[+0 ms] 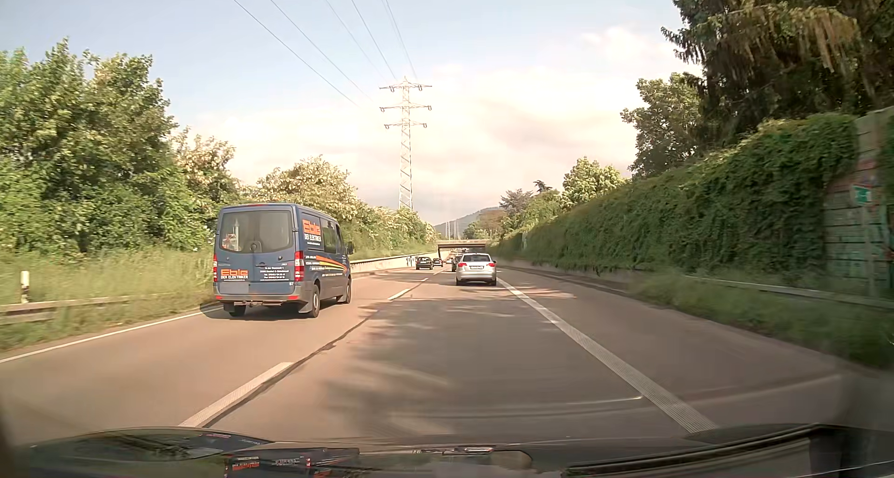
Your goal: Follow the waypoints while adhering to traffic rules and regulations
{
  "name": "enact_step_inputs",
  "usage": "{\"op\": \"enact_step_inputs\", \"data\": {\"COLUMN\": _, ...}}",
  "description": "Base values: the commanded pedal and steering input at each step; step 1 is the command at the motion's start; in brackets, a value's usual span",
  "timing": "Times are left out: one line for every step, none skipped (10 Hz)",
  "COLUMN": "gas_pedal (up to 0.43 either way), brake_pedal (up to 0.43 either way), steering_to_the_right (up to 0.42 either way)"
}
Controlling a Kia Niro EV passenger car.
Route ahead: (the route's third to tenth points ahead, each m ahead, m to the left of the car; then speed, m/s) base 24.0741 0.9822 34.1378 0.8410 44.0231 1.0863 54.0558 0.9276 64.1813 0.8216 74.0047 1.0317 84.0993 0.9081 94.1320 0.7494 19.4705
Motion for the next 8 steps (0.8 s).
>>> {"op": "enact_step_inputs", "data": {"gas_pedal": 0.039, "brake_pedal": 0.0, "steering_to_the_right": 0.0}}
{"op": "enact_step_inputs", "data": {"gas_pedal": 0.047, "brake_pedal": 0.0, "steering_to_the_right": 0.0}}
{"op": "enact_step_inputs", "data": {"gas_pedal": 0.047, "brake_pedal": 0.0, "steering_to_the_right": 0.0}}
{"op": "enact_step_inputs", "data": {"gas_pedal": 0.059, "brake_pedal": 0.0, "steering_to_the_right": -0.001}}
{"op": "enact_step_inputs", "data": {"gas_pedal": 0.059, "brake_pedal": 0.0, "steering_to_the_right": 0.0}}
{"op": "enact_step_inputs", "data": {"gas_pedal": 0.067, "brake_pedal": 0.0, "steering_to_the_right": 0.0}}
{"op": "enact_step_inputs", "data": {"gas_pedal": 0.067, "brake_pedal": 0.0, "steering_to_the_right": -0.001}}
{"op": "enact_step_inputs", "data": {"gas_pedal": 0.067, "brake_pedal": 0.0, "steering_to_the_right": 0.0}}
